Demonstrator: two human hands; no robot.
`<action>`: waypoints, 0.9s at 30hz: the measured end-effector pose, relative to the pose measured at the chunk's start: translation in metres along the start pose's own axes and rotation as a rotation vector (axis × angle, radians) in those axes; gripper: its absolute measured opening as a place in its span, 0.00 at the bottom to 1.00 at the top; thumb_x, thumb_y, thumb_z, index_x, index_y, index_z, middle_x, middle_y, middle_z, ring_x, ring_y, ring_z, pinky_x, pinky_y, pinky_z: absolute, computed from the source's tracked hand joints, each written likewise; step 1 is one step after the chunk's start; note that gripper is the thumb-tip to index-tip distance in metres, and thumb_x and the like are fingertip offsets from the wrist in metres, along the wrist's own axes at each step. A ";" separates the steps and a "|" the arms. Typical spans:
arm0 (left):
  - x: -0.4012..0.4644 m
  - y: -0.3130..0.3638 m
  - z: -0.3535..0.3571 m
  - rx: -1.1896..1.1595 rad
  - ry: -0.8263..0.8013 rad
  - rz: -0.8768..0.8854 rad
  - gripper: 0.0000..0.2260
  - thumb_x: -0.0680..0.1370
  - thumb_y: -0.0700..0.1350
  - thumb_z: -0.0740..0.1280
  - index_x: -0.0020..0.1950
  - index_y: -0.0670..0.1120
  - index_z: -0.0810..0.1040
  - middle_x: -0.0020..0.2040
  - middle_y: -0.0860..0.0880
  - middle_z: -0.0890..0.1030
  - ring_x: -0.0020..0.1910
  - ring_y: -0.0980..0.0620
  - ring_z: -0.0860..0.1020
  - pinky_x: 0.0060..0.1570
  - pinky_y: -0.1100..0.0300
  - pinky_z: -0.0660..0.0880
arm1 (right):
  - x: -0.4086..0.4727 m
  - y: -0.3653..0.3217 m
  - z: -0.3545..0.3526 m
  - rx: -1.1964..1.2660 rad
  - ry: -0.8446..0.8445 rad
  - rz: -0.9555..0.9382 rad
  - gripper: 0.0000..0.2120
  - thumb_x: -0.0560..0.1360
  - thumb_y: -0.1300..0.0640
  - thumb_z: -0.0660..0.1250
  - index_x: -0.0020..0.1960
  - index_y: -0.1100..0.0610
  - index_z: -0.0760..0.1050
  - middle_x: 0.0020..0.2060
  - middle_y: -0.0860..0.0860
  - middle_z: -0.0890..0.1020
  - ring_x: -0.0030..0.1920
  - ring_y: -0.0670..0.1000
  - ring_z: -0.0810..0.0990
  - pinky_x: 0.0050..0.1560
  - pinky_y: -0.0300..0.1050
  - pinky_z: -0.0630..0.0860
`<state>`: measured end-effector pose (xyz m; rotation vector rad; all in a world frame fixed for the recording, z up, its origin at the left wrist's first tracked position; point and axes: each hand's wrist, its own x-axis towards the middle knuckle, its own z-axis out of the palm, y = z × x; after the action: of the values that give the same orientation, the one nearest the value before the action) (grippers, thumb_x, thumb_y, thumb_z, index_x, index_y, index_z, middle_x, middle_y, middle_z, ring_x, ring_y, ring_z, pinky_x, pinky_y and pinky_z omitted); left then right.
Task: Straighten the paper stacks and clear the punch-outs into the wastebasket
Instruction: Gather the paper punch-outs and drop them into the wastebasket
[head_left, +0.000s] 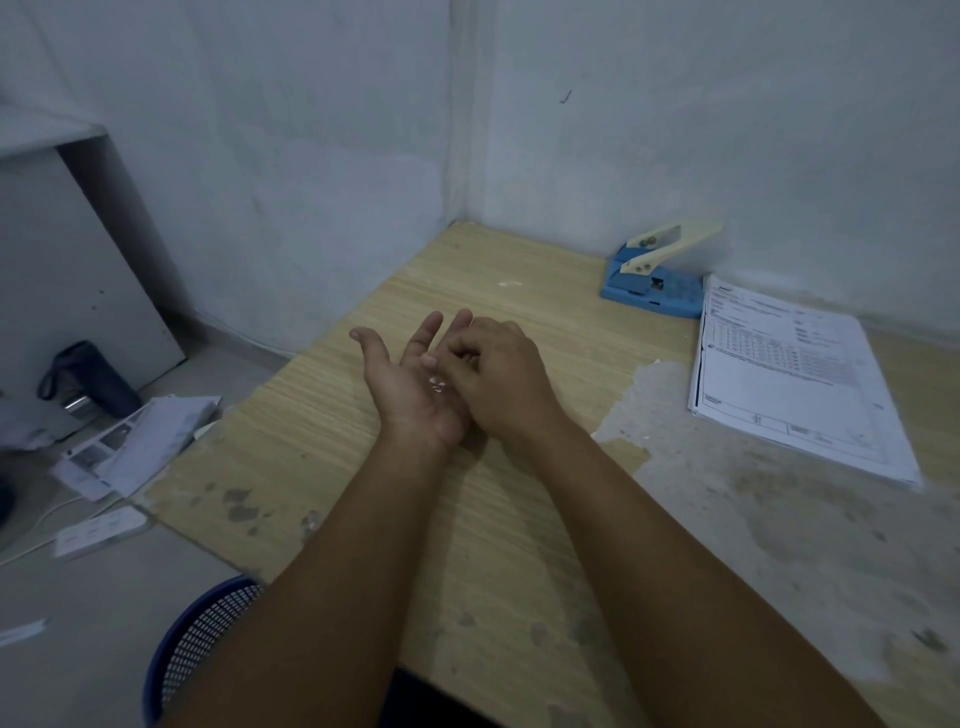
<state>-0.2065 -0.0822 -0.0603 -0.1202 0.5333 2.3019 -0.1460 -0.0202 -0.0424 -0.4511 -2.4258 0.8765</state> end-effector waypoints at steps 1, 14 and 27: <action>0.000 0.000 0.001 -0.017 -0.003 -0.002 0.38 0.72 0.74 0.55 0.61 0.42 0.74 0.58 0.38 0.82 0.52 0.38 0.83 0.51 0.46 0.80 | 0.000 0.001 -0.001 0.006 0.015 -0.003 0.07 0.74 0.50 0.69 0.41 0.51 0.82 0.42 0.50 0.82 0.48 0.55 0.75 0.51 0.56 0.73; 0.012 0.000 -0.005 -0.117 -0.016 0.060 0.40 0.73 0.72 0.56 0.65 0.38 0.72 0.61 0.34 0.78 0.62 0.34 0.77 0.68 0.40 0.67 | 0.009 0.055 -0.007 -0.199 0.212 0.341 0.11 0.78 0.60 0.64 0.54 0.50 0.83 0.54 0.49 0.83 0.58 0.56 0.77 0.59 0.54 0.74; 0.014 -0.001 -0.005 -0.089 -0.028 0.063 0.40 0.73 0.72 0.57 0.64 0.38 0.73 0.61 0.33 0.78 0.61 0.34 0.77 0.68 0.40 0.67 | 0.014 0.054 -0.008 -0.306 0.060 0.338 0.07 0.78 0.49 0.66 0.50 0.43 0.83 0.54 0.49 0.81 0.59 0.57 0.72 0.54 0.51 0.66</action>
<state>-0.2165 -0.0743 -0.0690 -0.1152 0.4256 2.3856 -0.1454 0.0297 -0.0676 -1.0093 -2.4749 0.6084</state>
